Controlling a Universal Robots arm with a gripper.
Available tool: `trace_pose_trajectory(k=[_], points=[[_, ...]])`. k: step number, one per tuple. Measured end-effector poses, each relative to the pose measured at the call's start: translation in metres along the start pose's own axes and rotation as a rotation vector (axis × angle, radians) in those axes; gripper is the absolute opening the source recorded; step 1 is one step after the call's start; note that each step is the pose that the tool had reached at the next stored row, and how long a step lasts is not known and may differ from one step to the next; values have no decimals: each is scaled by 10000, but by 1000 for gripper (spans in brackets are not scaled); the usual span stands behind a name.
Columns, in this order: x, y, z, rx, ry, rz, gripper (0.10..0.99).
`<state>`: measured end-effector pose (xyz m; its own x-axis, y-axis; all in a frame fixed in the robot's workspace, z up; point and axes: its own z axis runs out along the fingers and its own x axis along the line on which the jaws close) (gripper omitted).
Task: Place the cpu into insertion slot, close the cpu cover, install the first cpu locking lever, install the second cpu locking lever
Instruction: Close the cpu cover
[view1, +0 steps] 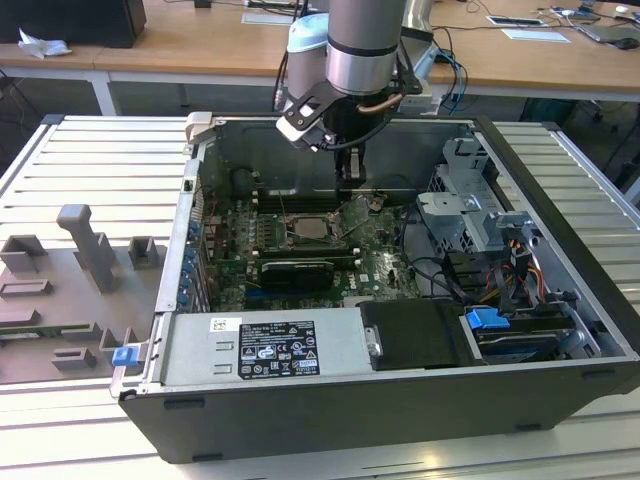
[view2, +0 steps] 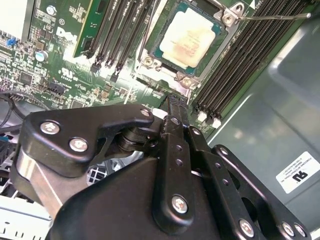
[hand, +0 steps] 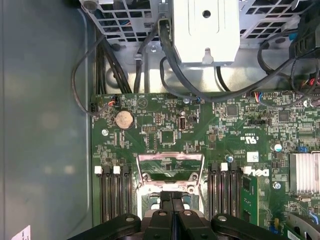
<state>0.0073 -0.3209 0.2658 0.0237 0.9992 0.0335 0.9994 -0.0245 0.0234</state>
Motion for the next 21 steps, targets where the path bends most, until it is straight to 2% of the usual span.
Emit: trace_pose_trajectory(k=[21], points=[[6,257,6,0,1,0,106]])
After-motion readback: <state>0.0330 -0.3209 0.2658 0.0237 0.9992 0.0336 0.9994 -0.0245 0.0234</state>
